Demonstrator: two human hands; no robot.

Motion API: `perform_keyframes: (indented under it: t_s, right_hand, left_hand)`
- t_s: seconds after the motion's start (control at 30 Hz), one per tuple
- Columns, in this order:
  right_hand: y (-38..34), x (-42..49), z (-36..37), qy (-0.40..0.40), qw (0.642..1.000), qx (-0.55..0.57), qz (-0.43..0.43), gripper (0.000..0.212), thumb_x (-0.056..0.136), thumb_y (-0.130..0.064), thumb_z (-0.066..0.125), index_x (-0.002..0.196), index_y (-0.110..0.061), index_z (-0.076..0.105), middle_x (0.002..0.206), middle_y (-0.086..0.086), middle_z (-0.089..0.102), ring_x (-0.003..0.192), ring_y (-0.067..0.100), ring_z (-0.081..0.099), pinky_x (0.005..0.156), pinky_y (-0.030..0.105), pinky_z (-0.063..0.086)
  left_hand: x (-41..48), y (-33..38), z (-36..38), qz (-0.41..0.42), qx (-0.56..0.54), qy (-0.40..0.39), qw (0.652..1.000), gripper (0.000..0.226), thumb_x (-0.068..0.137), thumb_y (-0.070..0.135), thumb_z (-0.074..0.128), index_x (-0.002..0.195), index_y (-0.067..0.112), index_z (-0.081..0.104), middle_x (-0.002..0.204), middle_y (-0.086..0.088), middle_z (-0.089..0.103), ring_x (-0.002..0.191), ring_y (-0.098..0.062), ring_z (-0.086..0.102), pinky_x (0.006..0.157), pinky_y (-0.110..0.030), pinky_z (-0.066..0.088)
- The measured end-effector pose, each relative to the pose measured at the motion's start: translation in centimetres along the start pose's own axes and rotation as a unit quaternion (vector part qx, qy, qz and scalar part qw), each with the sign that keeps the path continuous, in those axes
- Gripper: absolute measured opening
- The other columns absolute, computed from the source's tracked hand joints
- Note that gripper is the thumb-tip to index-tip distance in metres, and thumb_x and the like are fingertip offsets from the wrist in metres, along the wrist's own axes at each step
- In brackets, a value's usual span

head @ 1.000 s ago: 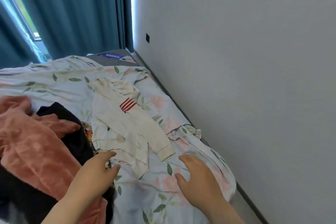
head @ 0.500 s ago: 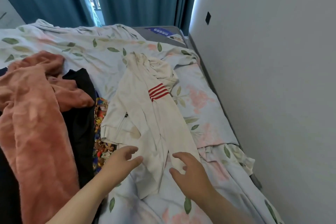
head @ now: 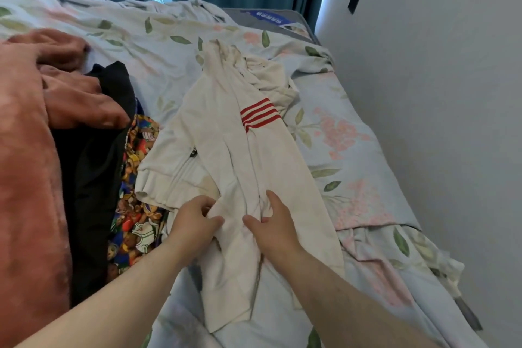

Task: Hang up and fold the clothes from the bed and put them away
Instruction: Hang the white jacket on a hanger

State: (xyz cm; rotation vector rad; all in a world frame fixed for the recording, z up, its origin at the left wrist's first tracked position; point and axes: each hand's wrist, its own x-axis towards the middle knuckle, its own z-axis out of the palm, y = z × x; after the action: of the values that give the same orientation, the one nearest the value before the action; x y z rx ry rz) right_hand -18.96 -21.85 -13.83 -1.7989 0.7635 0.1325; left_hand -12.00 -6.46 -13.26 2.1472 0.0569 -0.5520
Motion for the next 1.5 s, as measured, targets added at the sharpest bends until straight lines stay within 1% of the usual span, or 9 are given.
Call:
perform_keyframes:
  t_s: [0.13, 0.5, 0.57, 0.7, 0.77, 0.9, 1.03, 1.3, 1.5]
  right_hand:
    - [0.3, -0.7, 0.2, 0.034, 0.995, 0.091, -0.012, 0.032, 0.086, -0.003, 0.064, 0.112, -0.020, 0.071, 0.106, -0.019, 0.071, 0.112, 0.020, 0.066, 0.089, 0.018, 0.051]
    - [3.2, -7.8, -3.1, -0.100, 0.994, -0.039, -0.008, 0.024, 0.091, -0.006, 0.065, 0.080, -0.024, 0.076, 0.066, -0.019, 0.055, 0.065, 0.002, 0.050, 0.057, 0.006, 0.037]
    - [3.7, -9.6, -4.0, -0.163, 0.981, -0.109, 0.007, 0.047, 0.089, -0.005, 0.062, 0.050, -0.029, 0.053, 0.052, -0.018, 0.038, 0.057, 0.004, 0.037, 0.051, 0.015, 0.030]
    - [4.0, -12.0, -5.9, -0.291, 0.920, -0.262, 0.021, 0.018, 0.084, -0.007, 0.063, 0.079, 0.009, 0.065, 0.070, 0.000, 0.046, 0.068, 0.010, 0.045, 0.058, 0.021, 0.035]
    - [3.7, -12.0, -6.6, -0.317, 0.904, -0.284, 0.026, 0.022, 0.081, -0.003, 0.061, 0.059, -0.004, 0.057, 0.062, -0.003, 0.042, 0.060, 0.007, 0.041, 0.059, 0.024, 0.032]
    - [1.6, -10.1, -8.3, -0.293, 0.924, -0.240, 0.057, 0.017, 0.082, -0.008, 0.059, 0.067, -0.013, 0.062, 0.068, 0.002, 0.053, 0.060, 0.010, 0.046, 0.056, 0.023, 0.042]
    - [-0.2, -6.6, -9.2, -0.137, 0.978, -0.154, 0.030, 0.018, 0.087, -0.019, 0.060, 0.069, -0.016, 0.059, 0.070, 0.003, 0.058, 0.061, 0.013, 0.051, 0.060, 0.028, 0.046]
    - [-2.3, 3.6, -8.3, 0.045, 0.973, -0.199, -0.110, 0.046, 0.090, -0.033, 0.066, 0.133, -0.021, 0.055, 0.124, -0.006, 0.051, 0.119, 0.014, 0.051, 0.098, 0.022, 0.038]
    - [-3.7, 9.6, -6.6, 0.034, 0.995, -0.082, -0.050, 0.094, 0.087, -0.045, 0.072, 0.159, -0.022, 0.015, 0.160, -0.003, 0.029, 0.144, 0.019, 0.035, 0.118, 0.040, 0.034]
  left_hand:
    - [-2.1, -1.3, 0.3, -0.039, -0.072, -0.082, 0.993, 0.012, 0.082, -0.002, 0.069, 0.075, 0.007, 0.067, 0.058, 0.002, 0.063, 0.054, -0.012, 0.060, 0.053, -0.026, 0.052]
    - [-9.9, -4.0, -2.9, -0.145, 0.032, -0.244, 0.958, 0.029, 0.078, -0.006, 0.069, 0.065, 0.014, 0.054, 0.062, -0.006, 0.050, 0.048, -0.014, 0.046, 0.046, -0.022, 0.038]
    - [-11.6, -3.7, -2.8, -0.167, 0.076, -0.329, 0.926, 0.024, 0.078, -0.004, 0.068, 0.069, 0.015, 0.056, 0.072, -0.008, 0.052, 0.049, -0.013, 0.048, 0.047, -0.023, 0.039]
    - [-13.2, -1.4, -2.7, -0.184, 0.228, -0.509, 0.810, 0.023, 0.083, 0.006, 0.070, 0.100, 0.022, 0.070, 0.108, 0.001, 0.062, 0.088, -0.017, 0.061, 0.074, -0.023, 0.056]
    - [-12.8, 0.3, -2.9, -0.180, 0.243, -0.528, 0.794, 0.025, 0.086, 0.013, 0.072, 0.111, 0.018, 0.071, 0.109, 0.002, 0.065, 0.090, -0.015, 0.063, 0.080, -0.022, 0.057]
    - [-9.2, 4.0, -4.6, -0.136, 0.211, -0.387, 0.887, 0.031, 0.092, 0.039, 0.064, 0.078, 0.011, 0.067, 0.064, 0.000, 0.062, 0.052, -0.013, 0.056, 0.055, -0.023, 0.050]
    - [-4.5, 6.8, -5.2, -0.008, 0.163, -0.157, 0.974, 0.027, 0.093, 0.036, 0.063, 0.080, 0.013, 0.061, 0.072, 0.001, 0.062, 0.058, -0.012, 0.054, 0.054, -0.024, 0.044]
    - [5.4, 7.3, -1.6, 0.044, 0.228, 0.005, 0.973, 0.077, 0.084, 0.045, 0.071, 0.147, 0.015, 0.039, 0.148, -0.006, 0.043, 0.134, -0.026, 0.043, 0.106, -0.037, 0.039]
    - [11.2, 7.4, -1.2, 0.012, 0.098, 0.024, 0.995, 0.067, 0.071, 0.056, 0.078, 0.120, 0.020, 0.050, 0.120, 0.001, 0.058, 0.108, -0.025, 0.057, 0.088, -0.039, 0.050]
